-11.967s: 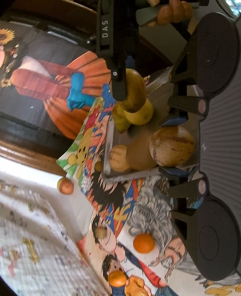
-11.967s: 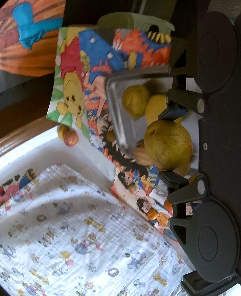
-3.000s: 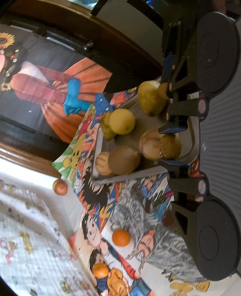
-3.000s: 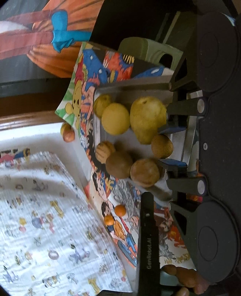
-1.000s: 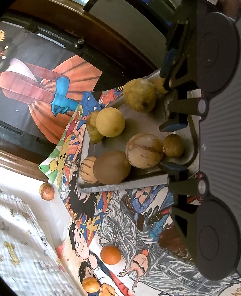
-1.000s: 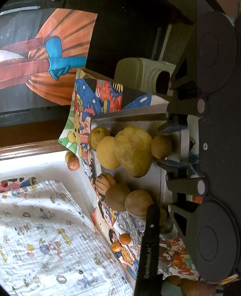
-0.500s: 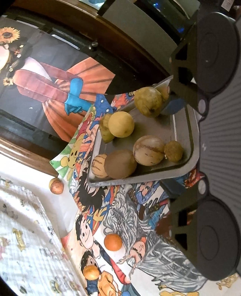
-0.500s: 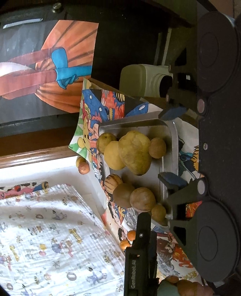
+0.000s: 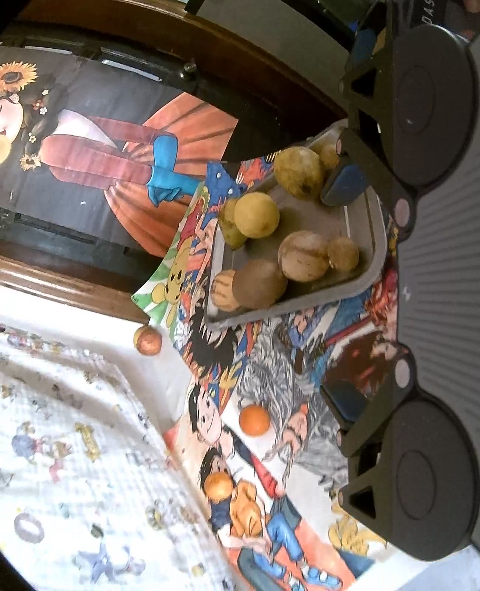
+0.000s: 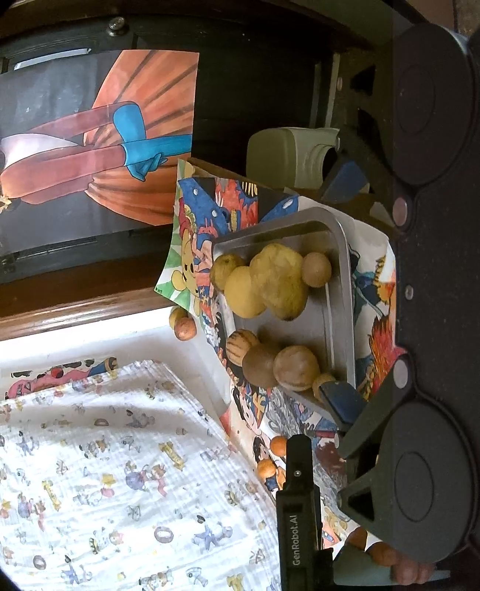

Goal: Organize fruits
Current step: 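Withdraw both grippers from the tray toward the orange tangerines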

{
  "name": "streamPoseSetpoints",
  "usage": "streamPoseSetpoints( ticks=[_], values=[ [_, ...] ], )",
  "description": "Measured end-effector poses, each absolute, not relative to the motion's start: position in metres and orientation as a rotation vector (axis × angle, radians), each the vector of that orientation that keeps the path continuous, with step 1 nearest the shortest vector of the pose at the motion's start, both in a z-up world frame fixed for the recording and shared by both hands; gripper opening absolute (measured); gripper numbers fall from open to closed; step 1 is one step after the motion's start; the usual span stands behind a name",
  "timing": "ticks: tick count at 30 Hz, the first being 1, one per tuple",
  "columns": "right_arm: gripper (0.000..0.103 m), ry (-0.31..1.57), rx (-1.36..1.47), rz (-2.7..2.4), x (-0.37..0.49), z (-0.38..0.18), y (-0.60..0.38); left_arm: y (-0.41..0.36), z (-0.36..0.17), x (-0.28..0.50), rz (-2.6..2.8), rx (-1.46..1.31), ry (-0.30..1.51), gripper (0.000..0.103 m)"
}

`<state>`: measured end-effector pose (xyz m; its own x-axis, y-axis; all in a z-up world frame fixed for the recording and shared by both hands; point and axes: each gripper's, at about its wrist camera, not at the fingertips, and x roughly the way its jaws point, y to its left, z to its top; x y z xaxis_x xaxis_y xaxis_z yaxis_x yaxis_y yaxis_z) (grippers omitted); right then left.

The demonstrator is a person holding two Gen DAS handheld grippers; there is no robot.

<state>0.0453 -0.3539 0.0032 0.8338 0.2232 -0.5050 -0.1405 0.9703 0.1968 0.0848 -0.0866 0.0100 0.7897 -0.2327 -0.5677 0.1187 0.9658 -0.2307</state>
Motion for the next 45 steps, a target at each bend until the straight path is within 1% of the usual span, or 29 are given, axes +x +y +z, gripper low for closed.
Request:
streamPoseSetpoints(
  ticks=[8,23,31,40,45],
  values=[
    [0.102,0.564,0.104,0.197,0.029,0.008,-0.332,-0.065,0.007,0.057,-0.11,-0.149,0.609,0.103],
    [0.102,0.66,0.015,0.249,0.004,0.001,-0.296,-0.027,-0.009,0.021,-0.007,-0.136,0.681,0.103],
    [0.102,0.67,-0.023,0.291,-0.001,0.002,-0.278,-0.008,-0.006,0.01,0.058,-0.162,0.687,0.103],
    [0.102,0.667,-0.046,0.389,0.012,0.016,-0.253,0.021,-0.004,0.01,0.146,-0.216,0.706,0.103],
    [0.102,0.645,-0.001,0.443,0.036,0.036,-0.235,0.045,-0.001,0.019,0.204,-0.259,0.715,0.103]
  ],
)
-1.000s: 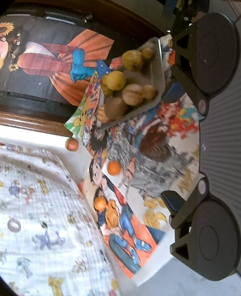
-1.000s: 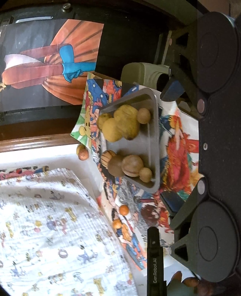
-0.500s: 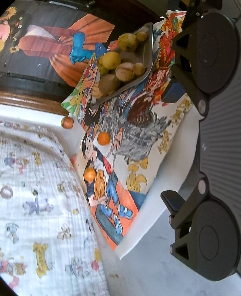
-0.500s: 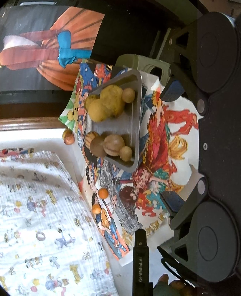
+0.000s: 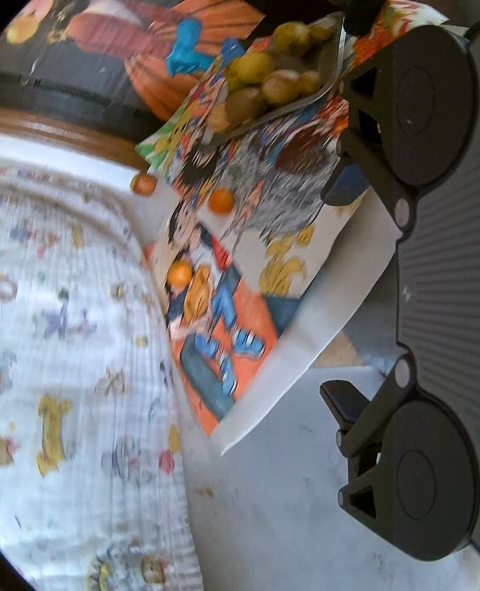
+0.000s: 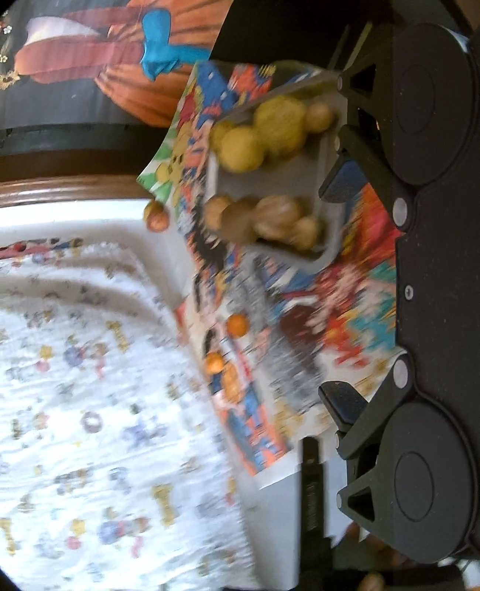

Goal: Organize fruits
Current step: 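Withdraw both grippers from the tray toward the orange tangerines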

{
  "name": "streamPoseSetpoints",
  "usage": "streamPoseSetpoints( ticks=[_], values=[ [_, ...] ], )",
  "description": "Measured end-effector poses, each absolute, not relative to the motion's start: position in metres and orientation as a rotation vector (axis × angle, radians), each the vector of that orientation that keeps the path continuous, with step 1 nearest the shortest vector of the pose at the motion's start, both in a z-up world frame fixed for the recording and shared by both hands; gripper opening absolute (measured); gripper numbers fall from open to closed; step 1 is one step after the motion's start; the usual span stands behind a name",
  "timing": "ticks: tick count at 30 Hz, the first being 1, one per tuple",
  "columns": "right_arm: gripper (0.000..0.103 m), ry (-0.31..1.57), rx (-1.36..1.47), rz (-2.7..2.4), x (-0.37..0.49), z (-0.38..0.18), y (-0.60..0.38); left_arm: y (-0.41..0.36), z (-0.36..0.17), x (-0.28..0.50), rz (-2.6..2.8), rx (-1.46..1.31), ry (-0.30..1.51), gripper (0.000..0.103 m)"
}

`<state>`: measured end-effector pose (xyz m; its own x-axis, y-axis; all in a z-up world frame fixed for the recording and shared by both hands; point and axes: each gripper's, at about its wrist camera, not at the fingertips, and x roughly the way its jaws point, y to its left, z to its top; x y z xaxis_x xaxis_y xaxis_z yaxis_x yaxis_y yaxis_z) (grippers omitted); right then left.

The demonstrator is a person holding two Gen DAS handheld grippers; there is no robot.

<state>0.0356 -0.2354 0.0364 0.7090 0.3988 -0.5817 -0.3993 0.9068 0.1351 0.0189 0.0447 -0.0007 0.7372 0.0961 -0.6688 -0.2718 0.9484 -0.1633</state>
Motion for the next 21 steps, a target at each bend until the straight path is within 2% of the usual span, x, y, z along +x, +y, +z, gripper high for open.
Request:
streamPoseSetpoints(
  ticks=[12,16,21],
  values=[
    [0.102,0.484,0.037,0.472,0.106,0.071,-0.18,0.1,0.02,0.079,0.264,-0.35,0.704,0.103],
    [0.102,0.47,0.037,0.495,0.129,0.062,-0.165,0.104,0.031,0.107,0.223,-0.285,0.654,0.103],
    [0.102,0.481,-0.112,0.55,0.152,0.041,-0.145,0.101,0.028,0.147,0.171,-0.157,0.636,0.103]
  ],
)
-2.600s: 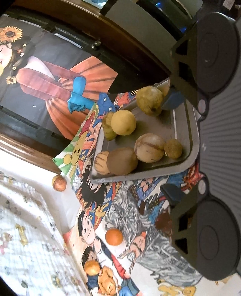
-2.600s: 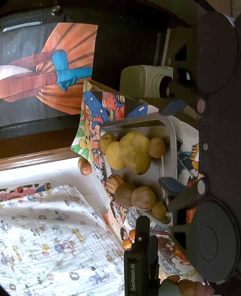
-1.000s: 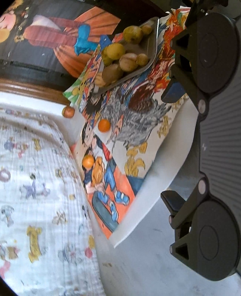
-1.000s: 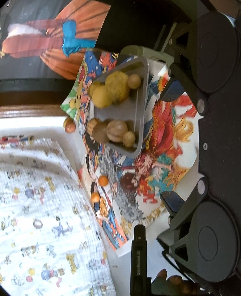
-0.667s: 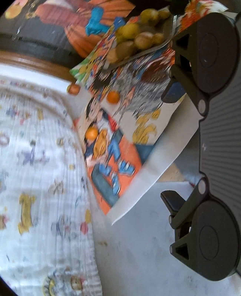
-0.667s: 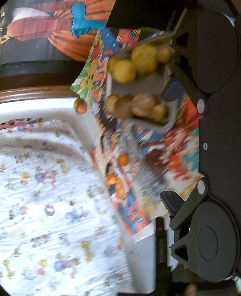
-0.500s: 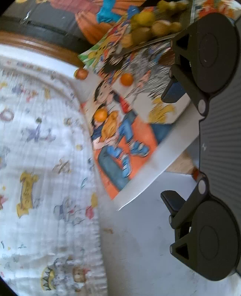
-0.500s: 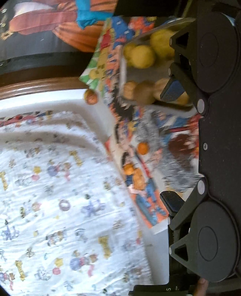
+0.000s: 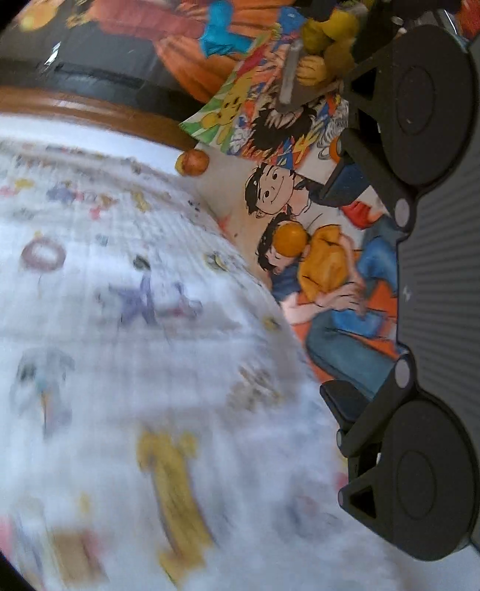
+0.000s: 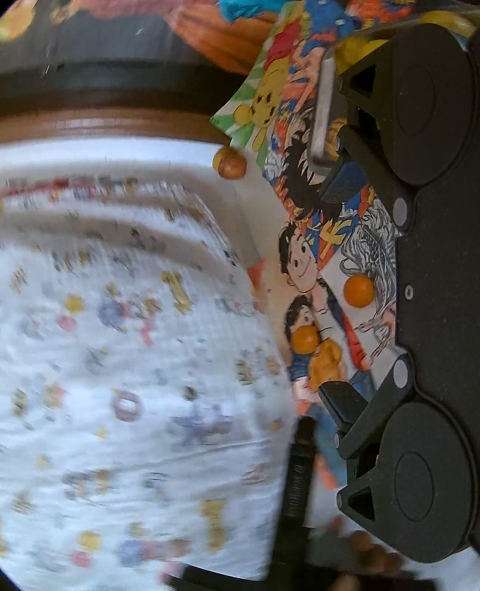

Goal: Organize fruits
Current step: 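Withdraw both grippers from the tray toward the orange tangerines, then grasp an orange tangerine with the left gripper while the right gripper grasps the other tangerine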

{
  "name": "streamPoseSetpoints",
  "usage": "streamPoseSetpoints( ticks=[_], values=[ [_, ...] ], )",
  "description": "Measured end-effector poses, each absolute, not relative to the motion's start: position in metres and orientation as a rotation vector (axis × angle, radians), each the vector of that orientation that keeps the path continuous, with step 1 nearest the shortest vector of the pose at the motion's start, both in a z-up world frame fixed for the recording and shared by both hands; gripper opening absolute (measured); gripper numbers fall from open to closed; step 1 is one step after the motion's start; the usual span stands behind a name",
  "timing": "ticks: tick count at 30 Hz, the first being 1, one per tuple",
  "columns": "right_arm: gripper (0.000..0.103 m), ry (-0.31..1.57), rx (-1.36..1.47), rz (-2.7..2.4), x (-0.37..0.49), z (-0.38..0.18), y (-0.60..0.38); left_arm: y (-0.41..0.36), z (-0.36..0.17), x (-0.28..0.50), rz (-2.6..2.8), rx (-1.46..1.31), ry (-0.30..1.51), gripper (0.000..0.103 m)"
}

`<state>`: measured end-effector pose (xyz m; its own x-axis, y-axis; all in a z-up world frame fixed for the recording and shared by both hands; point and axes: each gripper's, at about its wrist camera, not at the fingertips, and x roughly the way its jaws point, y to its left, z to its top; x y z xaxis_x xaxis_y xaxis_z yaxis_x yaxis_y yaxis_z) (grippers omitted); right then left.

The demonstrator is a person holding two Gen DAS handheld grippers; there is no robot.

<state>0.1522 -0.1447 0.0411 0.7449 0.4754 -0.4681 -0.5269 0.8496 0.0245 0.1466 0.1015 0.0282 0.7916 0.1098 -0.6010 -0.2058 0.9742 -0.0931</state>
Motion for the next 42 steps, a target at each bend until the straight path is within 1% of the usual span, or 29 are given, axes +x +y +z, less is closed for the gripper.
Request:
streamPoseSetpoints(
  ticks=[6,12,17,19,25,31,34,38,39,42],
  values=[
    [0.102,0.537,-0.222,0.615,0.177,0.013,-0.129,0.093,0.006,0.182,0.067,-0.05,0.614,0.103],
    [0.102,0.598,-0.229,0.627,0.201,-0.007,-0.121,0.087,-0.009,0.211,0.0,0.003,0.64,0.103],
    [0.093,0.65,-0.243,0.631,0.217,-0.021,-0.114,0.083,-0.02,0.235,-0.02,0.03,0.685,0.103],
    [0.092,0.655,-0.247,0.634,0.219,-0.025,-0.112,0.081,-0.024,0.241,-0.026,0.033,0.69,0.102],
    [0.084,0.659,-0.229,0.64,0.226,-0.033,-0.109,0.082,-0.033,0.249,-0.025,0.029,0.682,0.102],
    [0.075,0.656,-0.222,0.642,0.228,-0.041,-0.107,0.079,-0.035,0.251,-0.052,0.035,0.677,0.095],
    [0.074,0.642,-0.223,0.644,0.227,-0.043,-0.106,0.076,-0.036,0.252,-0.049,0.051,0.681,0.091],
    [0.068,0.653,-0.208,0.653,0.23,-0.044,-0.107,0.074,-0.037,0.252,-0.044,0.065,0.68,0.082],
    [0.067,0.658,-0.201,0.655,0.231,-0.045,-0.108,0.073,-0.037,0.253,-0.039,0.071,0.68,0.081],
    [0.065,0.665,-0.187,0.653,0.233,-0.045,-0.109,0.073,-0.037,0.253,-0.042,0.075,0.677,0.073]
  ],
)
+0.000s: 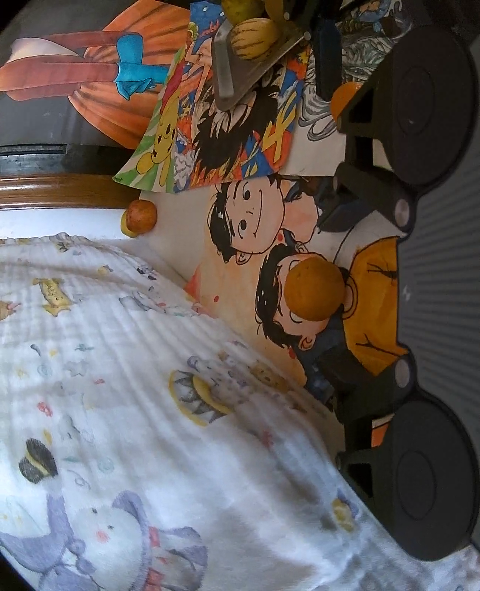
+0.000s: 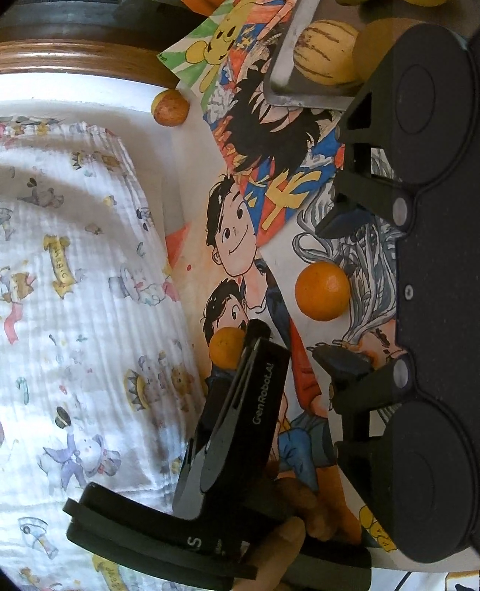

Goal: Organize fruits
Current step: 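Grasp an orange tangerine with the left gripper while the right gripper grasps the other tangerine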

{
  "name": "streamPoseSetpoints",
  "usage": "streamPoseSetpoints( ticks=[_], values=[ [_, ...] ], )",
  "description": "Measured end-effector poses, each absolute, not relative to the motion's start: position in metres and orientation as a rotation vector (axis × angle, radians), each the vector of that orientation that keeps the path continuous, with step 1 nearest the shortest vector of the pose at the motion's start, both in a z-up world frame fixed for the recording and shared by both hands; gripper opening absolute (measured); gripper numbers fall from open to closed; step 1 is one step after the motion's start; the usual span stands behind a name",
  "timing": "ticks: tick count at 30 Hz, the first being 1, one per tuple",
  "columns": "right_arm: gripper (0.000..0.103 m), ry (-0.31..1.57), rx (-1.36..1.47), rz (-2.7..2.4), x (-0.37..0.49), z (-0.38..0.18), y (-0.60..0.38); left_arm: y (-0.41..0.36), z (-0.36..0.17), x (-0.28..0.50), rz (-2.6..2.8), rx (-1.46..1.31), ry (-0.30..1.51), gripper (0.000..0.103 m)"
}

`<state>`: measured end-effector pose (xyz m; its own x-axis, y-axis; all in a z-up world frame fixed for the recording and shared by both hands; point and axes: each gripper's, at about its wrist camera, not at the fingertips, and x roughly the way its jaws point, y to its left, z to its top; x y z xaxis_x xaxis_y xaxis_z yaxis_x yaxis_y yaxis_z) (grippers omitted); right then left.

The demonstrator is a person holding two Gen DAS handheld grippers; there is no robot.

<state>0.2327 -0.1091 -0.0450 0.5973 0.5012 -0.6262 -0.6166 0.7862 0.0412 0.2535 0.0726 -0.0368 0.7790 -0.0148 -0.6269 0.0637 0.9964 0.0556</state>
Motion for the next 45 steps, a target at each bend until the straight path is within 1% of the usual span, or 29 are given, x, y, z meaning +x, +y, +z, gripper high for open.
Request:
streamPoseSetpoints(
  ticks=[2,9,10,16,19,31,45],
  values=[
    [0.064,0.667,-0.183,0.653,0.2331,-0.0448,-0.1095,0.0727,-0.0362,0.2543,-0.042,0.074,0.674,0.066],
    [0.064,0.667,-0.183,0.653,0.2336,-0.0441,-0.1095,0.0734,-0.0356,0.2548,-0.045,0.068,0.674,0.059],
    [0.063,0.667,-0.181,0.653,0.2337,-0.0441,-0.1096,0.0736,-0.0355,0.2547,-0.046,0.066,0.673,0.056],
    [0.055,0.666,-0.177,0.649,0.2336,-0.044,-0.1093,0.073,-0.0348,0.2531,-0.067,0.067,0.669,0.044],
    [0.051,0.664,-0.176,0.649,0.2334,-0.0437,-0.1092,0.0733,-0.0346,0.2529,-0.063,0.064,0.668,0.041],
    [0.037,0.661,-0.172,0.651,0.2335,-0.0428,-0.1101,0.0754,-0.0344,0.2529,-0.065,0.051,0.666,0.039],
    [0.036,0.658,-0.175,0.652,0.2327,-0.0427,-0.1095,0.066,-0.0336,0.2466,-0.034,0.061,0.674,0.039]
  ],
)
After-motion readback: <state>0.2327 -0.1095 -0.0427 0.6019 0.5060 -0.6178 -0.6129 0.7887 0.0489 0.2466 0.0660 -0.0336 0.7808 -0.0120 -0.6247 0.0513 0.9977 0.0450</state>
